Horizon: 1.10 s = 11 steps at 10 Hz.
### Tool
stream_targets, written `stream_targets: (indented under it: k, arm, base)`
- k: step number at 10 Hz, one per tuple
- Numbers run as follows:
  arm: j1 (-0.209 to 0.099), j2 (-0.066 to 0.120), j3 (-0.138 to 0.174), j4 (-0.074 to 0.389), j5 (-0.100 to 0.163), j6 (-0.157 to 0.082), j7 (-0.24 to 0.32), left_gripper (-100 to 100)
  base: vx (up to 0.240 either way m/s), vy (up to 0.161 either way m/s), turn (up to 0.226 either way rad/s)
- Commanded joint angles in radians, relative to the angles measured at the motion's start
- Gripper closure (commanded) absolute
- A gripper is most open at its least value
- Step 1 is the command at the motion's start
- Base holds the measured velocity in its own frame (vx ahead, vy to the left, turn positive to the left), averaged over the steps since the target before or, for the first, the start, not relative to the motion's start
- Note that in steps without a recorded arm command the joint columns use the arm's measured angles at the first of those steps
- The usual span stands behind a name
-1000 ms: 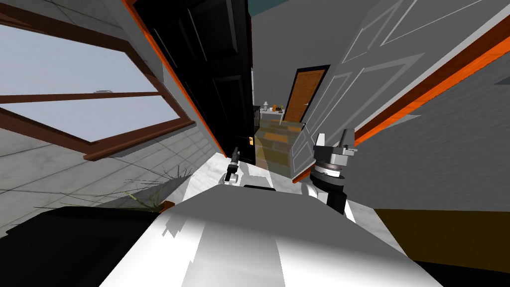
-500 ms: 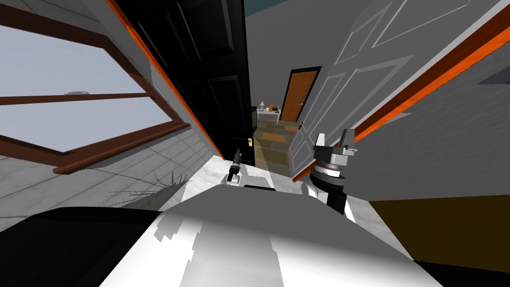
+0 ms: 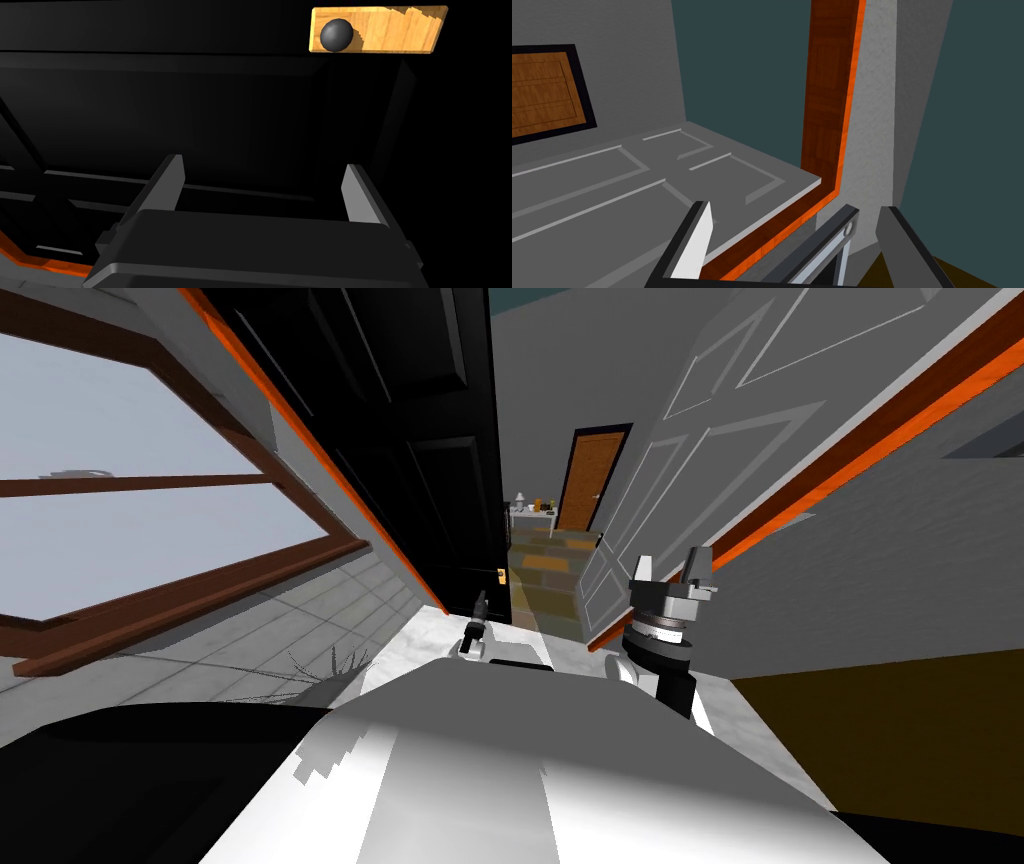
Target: Push the door open
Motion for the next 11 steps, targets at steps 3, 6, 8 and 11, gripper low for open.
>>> stream_targets:
  k: [3,6,8,11]
  arm:
    - [-0.030,-0.019,-0.004,0.086,0.003,-0.007,0.001,-100]
    - [-0.059,-0.038,-0.007,0.164,0.006,-0.016,0.000,-100]
    - [-0.071,-0.047,-0.008,0.198,0.007,-0.020,0.000,-100]
    - [-0.074,-0.018,-0.002,0.206,0.009,-0.031,-0.002,-100]
  base:
    - [0.058,0.106,-0.133]
    - [0.044,0.088,-0.110]
    - [0.036,0.087,-0.083]
    - [0.096,0.007,-0.026]
